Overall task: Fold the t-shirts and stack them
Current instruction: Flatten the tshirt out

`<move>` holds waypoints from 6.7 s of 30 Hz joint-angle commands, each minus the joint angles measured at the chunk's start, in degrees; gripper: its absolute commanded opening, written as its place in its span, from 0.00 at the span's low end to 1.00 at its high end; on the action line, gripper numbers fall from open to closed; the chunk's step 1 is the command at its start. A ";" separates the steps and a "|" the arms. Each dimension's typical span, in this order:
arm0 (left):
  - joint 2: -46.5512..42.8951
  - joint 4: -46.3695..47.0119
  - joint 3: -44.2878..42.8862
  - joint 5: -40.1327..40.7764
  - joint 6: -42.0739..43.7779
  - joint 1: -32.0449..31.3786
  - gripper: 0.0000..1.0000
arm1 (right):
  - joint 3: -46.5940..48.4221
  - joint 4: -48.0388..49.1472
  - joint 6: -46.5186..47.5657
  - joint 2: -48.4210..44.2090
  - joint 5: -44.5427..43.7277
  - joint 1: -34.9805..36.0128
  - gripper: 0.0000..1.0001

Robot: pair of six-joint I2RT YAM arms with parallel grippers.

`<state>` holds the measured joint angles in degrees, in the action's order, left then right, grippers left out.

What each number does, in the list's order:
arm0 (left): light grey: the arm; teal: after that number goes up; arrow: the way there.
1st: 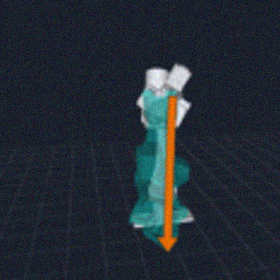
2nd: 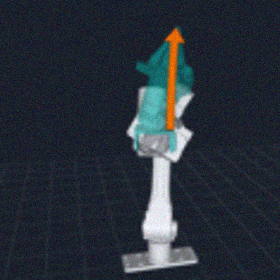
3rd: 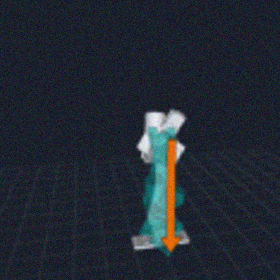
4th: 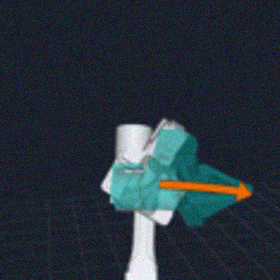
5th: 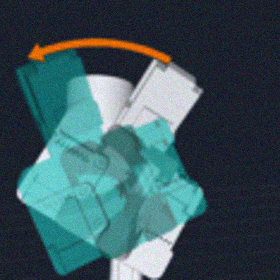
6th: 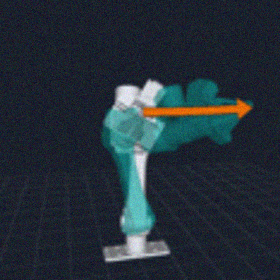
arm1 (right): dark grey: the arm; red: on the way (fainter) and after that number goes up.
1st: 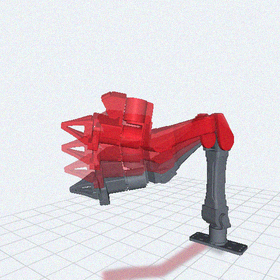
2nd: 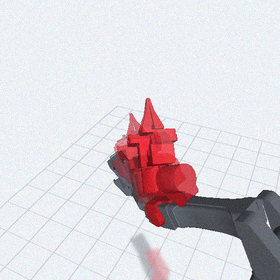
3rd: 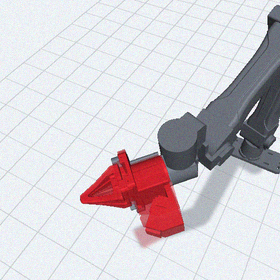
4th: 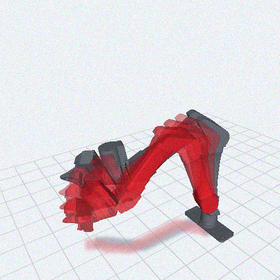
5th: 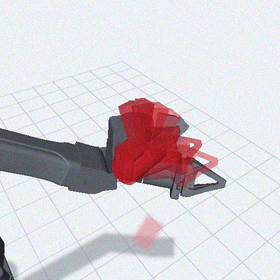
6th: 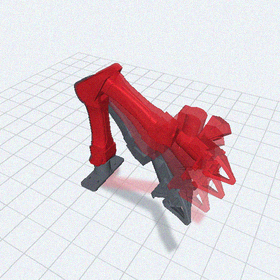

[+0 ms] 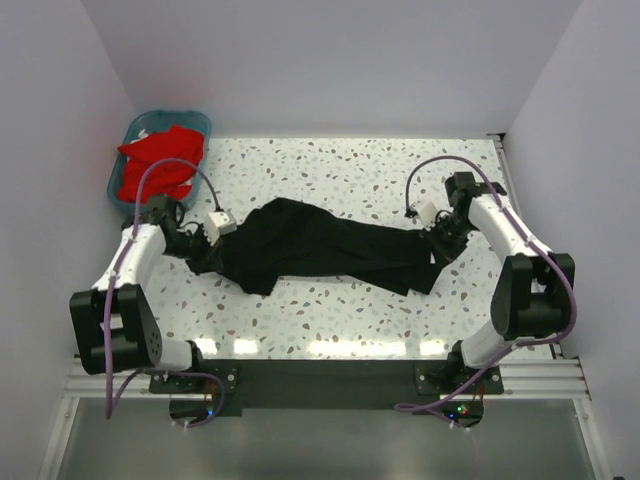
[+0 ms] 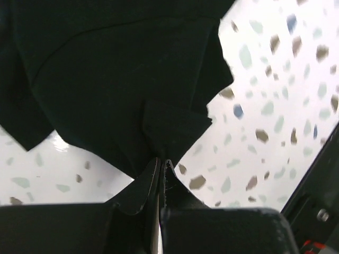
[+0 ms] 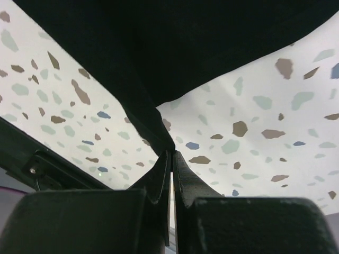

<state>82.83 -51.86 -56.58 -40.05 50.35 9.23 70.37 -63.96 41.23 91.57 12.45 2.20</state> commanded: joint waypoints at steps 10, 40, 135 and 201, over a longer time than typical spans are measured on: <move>-13.22 -11.49 6.49 2.18 38.84 1.23 0.64 | -0.67 -0.46 1.75 -2.36 -0.93 0.00 0.00; -8.74 -8.01 17.64 10.26 87.91 -8.09 0.68 | -1.55 -2.13 -1.24 -1.83 -0.49 0.00 0.00; 4.84 75.77 -52.19 6.78 -38.54 -0.53 0.00 | 52.42 51.65 -21.91 -1.64 -7.80 -8.70 0.00; 3.91 20.91 -1.16 16.93 -14.21 -16.09 0.56 | -5.68 17.71 -4.04 -2.90 -4.09 -4.13 0.57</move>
<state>83.85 -38.79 -54.28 -26.89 47.99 -6.68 64.66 -55.24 44.25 85.56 12.88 -2.59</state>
